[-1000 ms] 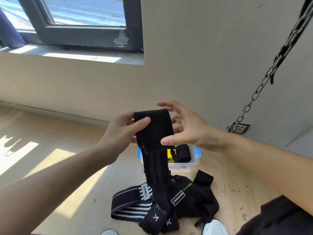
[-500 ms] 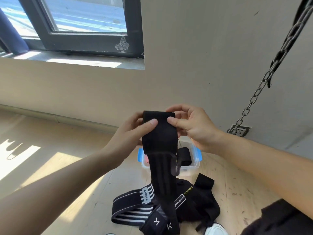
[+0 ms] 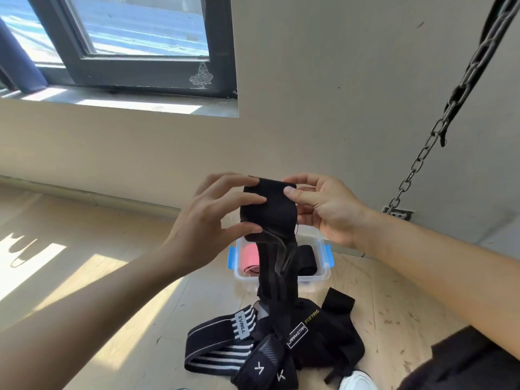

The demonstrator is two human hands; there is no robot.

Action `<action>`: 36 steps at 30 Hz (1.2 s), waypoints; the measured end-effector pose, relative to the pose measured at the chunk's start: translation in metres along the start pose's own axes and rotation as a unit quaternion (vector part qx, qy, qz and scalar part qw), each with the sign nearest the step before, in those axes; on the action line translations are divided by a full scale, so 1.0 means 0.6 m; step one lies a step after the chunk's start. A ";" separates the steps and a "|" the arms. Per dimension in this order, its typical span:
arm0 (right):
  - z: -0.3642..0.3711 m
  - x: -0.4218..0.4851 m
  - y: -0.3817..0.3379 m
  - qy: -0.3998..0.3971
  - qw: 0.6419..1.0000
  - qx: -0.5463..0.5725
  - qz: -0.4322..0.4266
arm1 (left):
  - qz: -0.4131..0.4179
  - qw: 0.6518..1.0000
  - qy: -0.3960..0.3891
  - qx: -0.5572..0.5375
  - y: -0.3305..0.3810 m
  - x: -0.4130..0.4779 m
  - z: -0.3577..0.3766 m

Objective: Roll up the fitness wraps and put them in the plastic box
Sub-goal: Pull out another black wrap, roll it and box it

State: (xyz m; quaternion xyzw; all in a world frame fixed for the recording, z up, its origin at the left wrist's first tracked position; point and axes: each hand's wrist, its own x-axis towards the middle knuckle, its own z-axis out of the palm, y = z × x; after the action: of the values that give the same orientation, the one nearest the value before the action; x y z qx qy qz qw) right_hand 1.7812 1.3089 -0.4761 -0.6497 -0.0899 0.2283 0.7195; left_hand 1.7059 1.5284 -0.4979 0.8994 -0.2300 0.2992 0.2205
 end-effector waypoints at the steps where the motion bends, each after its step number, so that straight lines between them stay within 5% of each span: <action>1: 0.000 -0.001 0.002 -0.005 1.000 -0.005 0.001 | 0.005 1.000 -0.003 -0.004 -0.001 0.000 0.000; 8: -0.017 0.003 0.016 -0.078 0.977 -0.195 0.026 | -0.152 0.968 -0.029 -0.199 0.010 -0.001 -0.011; 14: -0.014 -0.011 -0.011 -0.126 0.968 -0.197 -0.092 | -0.265 0.903 -0.074 -0.329 0.016 0.000 -0.001; 24: -0.009 -0.025 -0.011 -0.150 0.924 -0.308 -0.170 | -0.334 0.860 -0.047 -0.382 0.022 0.004 -0.006; 36: -0.008 -0.018 0.006 -0.075 0.953 -0.225 -0.187 | -0.301 0.869 -0.039 -0.391 0.025 0.001 -0.004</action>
State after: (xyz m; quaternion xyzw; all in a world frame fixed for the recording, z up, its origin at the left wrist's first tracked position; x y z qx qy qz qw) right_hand 1.7728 1.2998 -0.4786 -0.7471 -0.3127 0.1115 0.5759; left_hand 1.6971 1.5173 -0.4920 0.7759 -0.0548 0.0689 0.6246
